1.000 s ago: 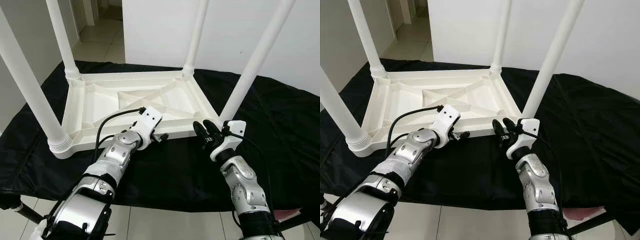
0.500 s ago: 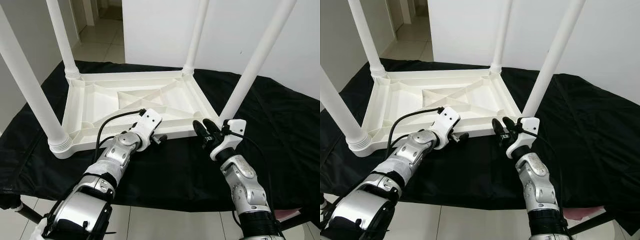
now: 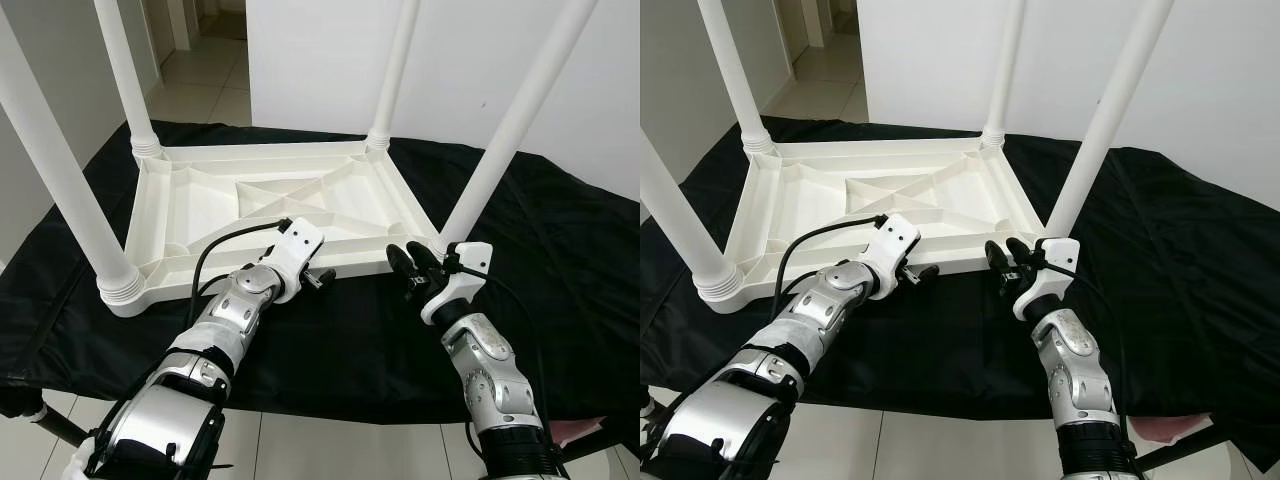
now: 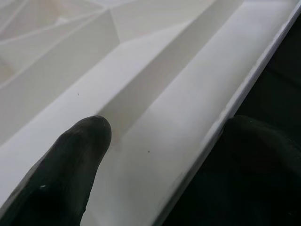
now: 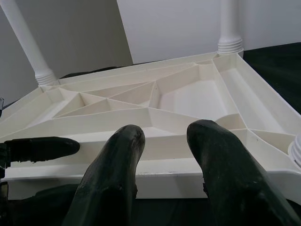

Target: Building children table

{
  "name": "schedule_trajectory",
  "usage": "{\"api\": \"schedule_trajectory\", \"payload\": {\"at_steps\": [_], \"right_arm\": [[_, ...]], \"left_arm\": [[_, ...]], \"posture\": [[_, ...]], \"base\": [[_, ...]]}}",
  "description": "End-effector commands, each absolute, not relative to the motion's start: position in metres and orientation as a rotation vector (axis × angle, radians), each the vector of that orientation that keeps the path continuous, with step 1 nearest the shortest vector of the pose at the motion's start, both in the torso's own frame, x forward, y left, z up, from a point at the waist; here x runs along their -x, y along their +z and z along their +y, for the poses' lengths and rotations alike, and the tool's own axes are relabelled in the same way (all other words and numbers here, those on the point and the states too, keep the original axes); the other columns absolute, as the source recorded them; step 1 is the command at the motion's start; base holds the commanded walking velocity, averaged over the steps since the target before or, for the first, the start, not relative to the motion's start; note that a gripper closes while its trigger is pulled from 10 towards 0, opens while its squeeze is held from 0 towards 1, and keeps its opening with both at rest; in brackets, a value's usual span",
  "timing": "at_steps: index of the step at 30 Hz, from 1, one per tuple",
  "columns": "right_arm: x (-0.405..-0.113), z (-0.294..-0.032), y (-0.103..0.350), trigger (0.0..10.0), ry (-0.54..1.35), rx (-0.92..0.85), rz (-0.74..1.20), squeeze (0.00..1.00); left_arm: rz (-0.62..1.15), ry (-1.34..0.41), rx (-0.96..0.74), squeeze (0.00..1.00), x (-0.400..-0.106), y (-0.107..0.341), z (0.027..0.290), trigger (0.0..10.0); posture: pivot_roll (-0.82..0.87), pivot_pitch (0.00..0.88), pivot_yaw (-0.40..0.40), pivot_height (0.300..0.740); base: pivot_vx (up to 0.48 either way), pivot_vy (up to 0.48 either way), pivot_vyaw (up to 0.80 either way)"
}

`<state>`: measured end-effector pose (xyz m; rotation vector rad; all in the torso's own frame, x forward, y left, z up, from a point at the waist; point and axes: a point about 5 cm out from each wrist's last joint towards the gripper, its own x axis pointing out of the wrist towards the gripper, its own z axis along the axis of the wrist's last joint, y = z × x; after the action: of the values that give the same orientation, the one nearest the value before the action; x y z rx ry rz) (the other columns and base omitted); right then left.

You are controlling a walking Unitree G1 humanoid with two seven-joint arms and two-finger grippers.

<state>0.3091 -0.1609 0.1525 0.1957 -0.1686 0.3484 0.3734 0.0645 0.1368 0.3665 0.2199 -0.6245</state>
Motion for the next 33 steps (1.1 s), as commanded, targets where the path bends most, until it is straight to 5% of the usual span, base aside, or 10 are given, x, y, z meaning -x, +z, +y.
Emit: {"api": "schedule_trajectory", "payload": {"at_steps": [1,13,15,33], "right_arm": [[-0.309,-0.162,0.153,10.0,0.344,-0.185,-0.158,0.0],[-0.311,-0.162,0.152,10.0,0.34,-0.18,-0.158,0.0],[-0.311,-0.161,0.152,10.0,0.339,-0.178,-0.158,0.0],[-0.313,-0.157,0.151,10.0,0.337,-0.183,-0.158,0.0]], "left_arm": [[0.32,-0.583,-0.399,0.0,-0.37,0.118,0.074,10.0],[0.306,-0.612,-0.366,0.0,-0.371,0.123,0.072,10.0],[0.301,-0.606,-0.364,0.0,-0.372,0.124,0.073,0.2],[0.242,-0.689,-0.355,0.0,-0.359,0.126,0.045,0.0]], "posture": [[0.03,0.044,-0.035,0.74],[0.03,0.038,-0.033,0.74],[0.03,0.037,-0.032,0.74],[0.04,0.03,-0.026,0.74]], "base": [[0.0,0.0,0.0],[0.0,0.0,0.0],[0.0,0.0,0.0],[0.0,0.0,0.0]]}}
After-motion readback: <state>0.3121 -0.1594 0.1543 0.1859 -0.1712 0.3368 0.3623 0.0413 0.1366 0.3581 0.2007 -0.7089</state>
